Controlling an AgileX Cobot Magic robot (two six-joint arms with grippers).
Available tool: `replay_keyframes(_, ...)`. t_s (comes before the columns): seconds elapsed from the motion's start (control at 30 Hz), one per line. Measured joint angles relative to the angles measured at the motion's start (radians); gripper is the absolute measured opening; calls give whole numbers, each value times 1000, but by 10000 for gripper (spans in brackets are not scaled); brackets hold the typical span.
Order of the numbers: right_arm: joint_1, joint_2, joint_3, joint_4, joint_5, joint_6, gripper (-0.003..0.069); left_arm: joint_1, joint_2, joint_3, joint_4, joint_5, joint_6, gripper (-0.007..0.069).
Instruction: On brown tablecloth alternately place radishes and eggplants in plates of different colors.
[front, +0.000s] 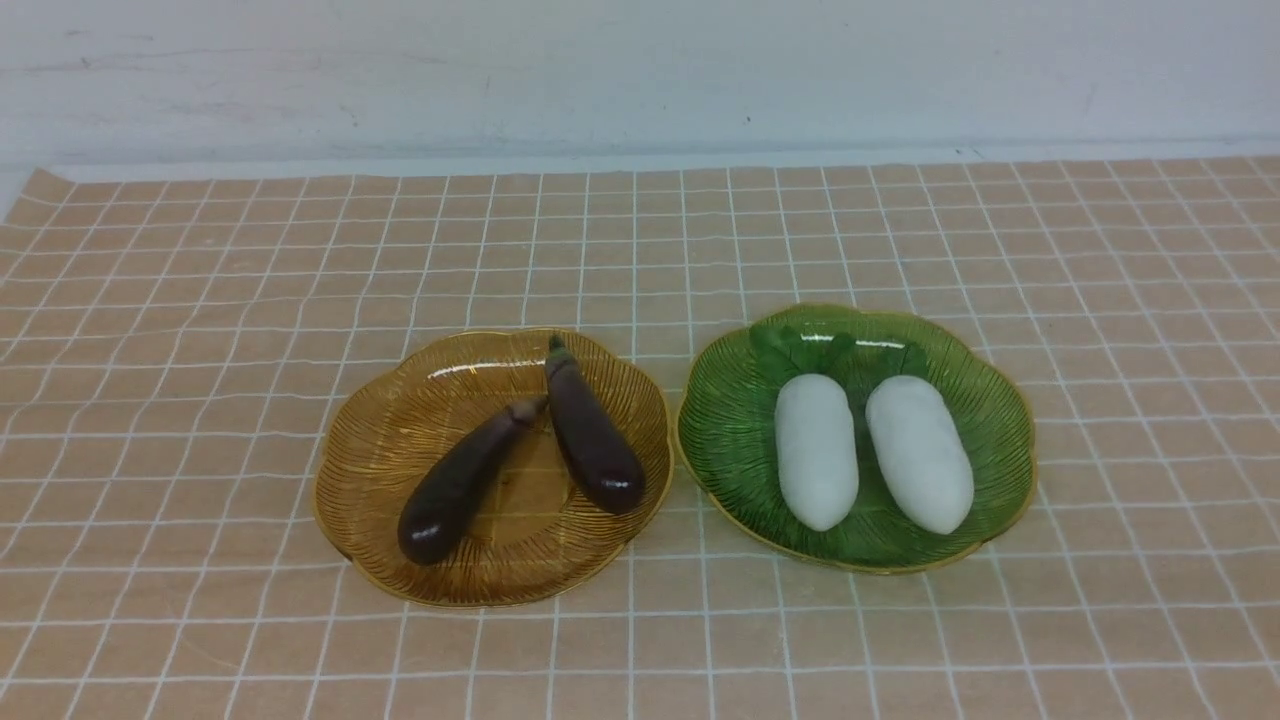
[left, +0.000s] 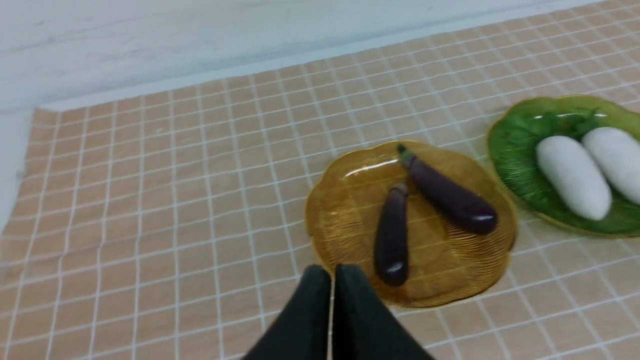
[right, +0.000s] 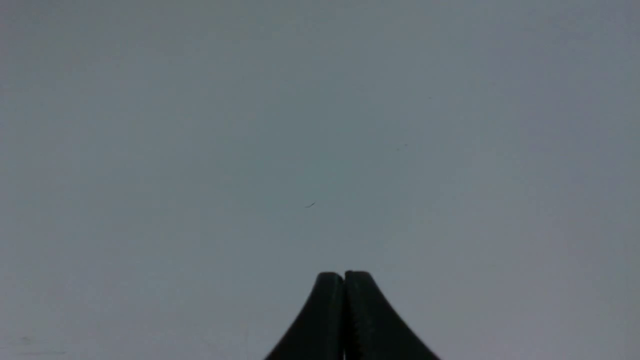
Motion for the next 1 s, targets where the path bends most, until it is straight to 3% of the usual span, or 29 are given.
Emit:
replay_keyframes(0.47, 0, -5, 4, 0, 0, 1, -15, 0, -364, 440, 94, -203, -76, -3)
replay_keyframes(1.0, 0, -5, 4, 0, 14, 1, -15, 0, -398, 564, 94, -221, -81, -3)
